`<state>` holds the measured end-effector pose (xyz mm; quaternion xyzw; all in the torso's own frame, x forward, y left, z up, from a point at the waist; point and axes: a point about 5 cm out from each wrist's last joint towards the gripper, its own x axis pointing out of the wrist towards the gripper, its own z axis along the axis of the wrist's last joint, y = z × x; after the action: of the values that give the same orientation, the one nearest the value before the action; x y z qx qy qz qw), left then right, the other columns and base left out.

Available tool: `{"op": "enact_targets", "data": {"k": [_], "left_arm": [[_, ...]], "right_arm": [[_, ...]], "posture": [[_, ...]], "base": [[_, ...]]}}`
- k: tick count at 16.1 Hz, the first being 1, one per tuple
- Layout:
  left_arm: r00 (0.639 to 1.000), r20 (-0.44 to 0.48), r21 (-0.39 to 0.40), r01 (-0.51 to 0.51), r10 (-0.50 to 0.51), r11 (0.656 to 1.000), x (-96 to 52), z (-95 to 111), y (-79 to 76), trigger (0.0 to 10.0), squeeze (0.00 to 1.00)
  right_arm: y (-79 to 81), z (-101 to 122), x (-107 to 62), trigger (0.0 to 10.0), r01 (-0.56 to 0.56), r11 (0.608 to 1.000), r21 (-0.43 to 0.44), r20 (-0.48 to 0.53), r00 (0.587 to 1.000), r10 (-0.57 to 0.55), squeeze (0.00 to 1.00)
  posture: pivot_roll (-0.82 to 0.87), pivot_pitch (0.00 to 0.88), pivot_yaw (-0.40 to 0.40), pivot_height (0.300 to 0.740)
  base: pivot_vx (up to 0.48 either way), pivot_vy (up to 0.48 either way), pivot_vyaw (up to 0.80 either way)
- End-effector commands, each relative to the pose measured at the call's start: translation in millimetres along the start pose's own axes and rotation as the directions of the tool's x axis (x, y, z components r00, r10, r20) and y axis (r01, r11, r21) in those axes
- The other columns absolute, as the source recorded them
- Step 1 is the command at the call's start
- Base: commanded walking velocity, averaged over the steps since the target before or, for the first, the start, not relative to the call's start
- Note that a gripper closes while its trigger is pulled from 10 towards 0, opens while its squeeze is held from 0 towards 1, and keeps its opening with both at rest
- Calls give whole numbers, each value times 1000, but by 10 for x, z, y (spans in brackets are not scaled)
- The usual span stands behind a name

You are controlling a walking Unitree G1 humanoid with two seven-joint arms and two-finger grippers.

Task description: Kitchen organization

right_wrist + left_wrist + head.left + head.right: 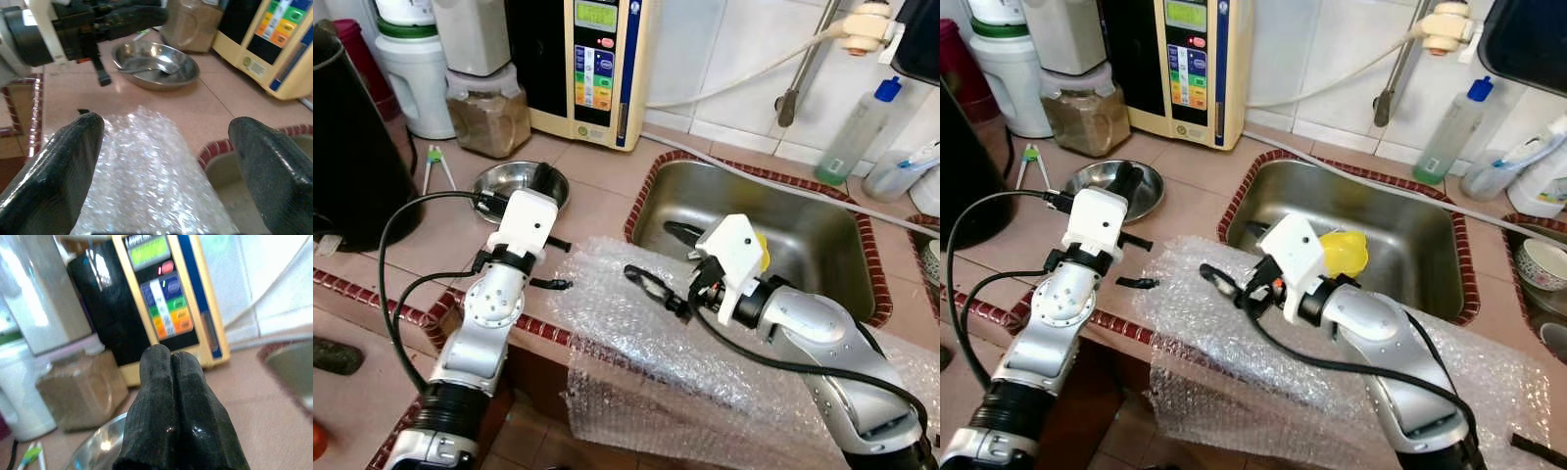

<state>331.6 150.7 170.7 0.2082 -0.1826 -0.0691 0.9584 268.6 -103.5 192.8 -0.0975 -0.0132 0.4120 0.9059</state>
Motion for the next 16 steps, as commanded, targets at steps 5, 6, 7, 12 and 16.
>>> {"op": "enact_targets", "data": {"k": [5,6,7,12,16], "left_arm": [[1000,-19,-10,-9,9,1000,-172,-158,40,10000,1000],[999,-41,-1,-24,24,1000,-222,-223,44,10000,1000],[998,-61,-8,-28,28,1000,-256,-275,32,10000,1000],[995,-98,-3,-8,7,1000,-294,-395,-64,10000,1000],[991,-128,-16,-30,28,999,-225,-444,-94,10000,1000]], "right_arm": [[-34,12,-9,10000,19,1000,-22,10,1000,-19,0],[-31,4,-14,10000,19,1000,-22,8,1000,-19,0],[-22,-2,-15,10000,15,1000,-23,5,1000,-15,0],[80,-19,-20,10000,-52,999,-12,-6,999,52,0],[101,-29,-48,10000,-61,998,-10,-15,998,61,0]], "posture": [[-4,55,-84,740],[-5,54,-86,740],[-6,55,-85,740],[-15,56,-86,740],[-24,58,-83,740]], "base": [[0,0,0],[0,0,0],[0,0,0],[0,0,0],[0,0,0]]}}
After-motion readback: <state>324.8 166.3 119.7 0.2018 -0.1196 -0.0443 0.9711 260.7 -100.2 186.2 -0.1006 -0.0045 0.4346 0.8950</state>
